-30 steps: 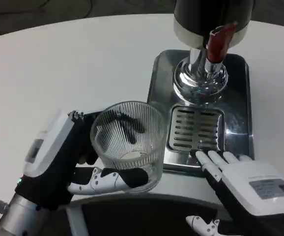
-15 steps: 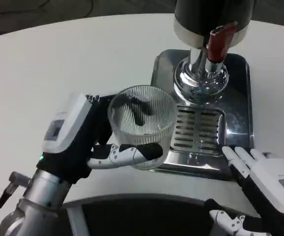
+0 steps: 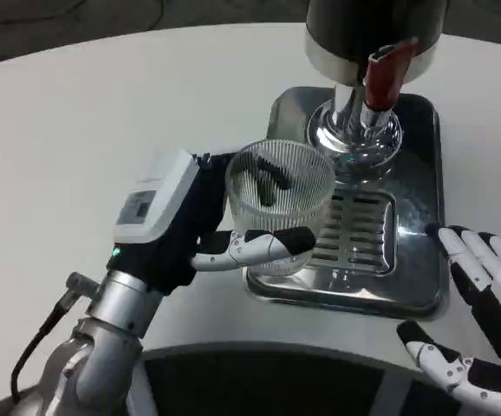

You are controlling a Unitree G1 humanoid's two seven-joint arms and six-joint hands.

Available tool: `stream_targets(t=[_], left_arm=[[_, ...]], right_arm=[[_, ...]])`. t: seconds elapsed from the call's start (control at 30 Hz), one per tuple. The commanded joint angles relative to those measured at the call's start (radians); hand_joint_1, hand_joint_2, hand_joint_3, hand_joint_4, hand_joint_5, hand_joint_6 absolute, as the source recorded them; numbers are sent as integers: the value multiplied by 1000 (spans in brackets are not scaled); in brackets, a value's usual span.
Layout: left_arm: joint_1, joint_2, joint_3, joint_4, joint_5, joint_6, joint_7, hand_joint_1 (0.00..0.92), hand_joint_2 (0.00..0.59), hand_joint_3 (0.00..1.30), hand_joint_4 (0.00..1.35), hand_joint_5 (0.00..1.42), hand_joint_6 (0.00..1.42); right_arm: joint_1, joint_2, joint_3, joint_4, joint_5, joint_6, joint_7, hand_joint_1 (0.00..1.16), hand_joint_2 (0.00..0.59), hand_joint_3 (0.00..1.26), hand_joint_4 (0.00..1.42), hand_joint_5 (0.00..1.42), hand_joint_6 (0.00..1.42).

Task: Grasp the cup under the faucet to collect the drink, then remove the cup.

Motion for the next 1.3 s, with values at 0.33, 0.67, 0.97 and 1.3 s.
stream_targets(t=[0.33,0.67,0.97,1.3], left_arm=[[-183,-40,-104,258,50,4,166,463,101,1031,1131,1364,1424],[-275,-57,-175,399,76,19,234,463,101,1031,1131,1364,1424],[-305,-59,-203,449,74,21,257,463,101,1031,1131,1364,1424],[-317,-60,-216,487,77,23,289,457,103,1031,1131,1363,1424]], right_arm=[[48,-21,-57,-68,70,-5,5,204,395,0,0,0,0],[75,-43,-86,-89,122,-11,3,212,394,0,0,0,0],[82,-81,-105,-53,190,-47,-30,215,394,0,0,0,0],[103,-140,-146,-15,266,-100,-79,212,397,0,0,0,0]])
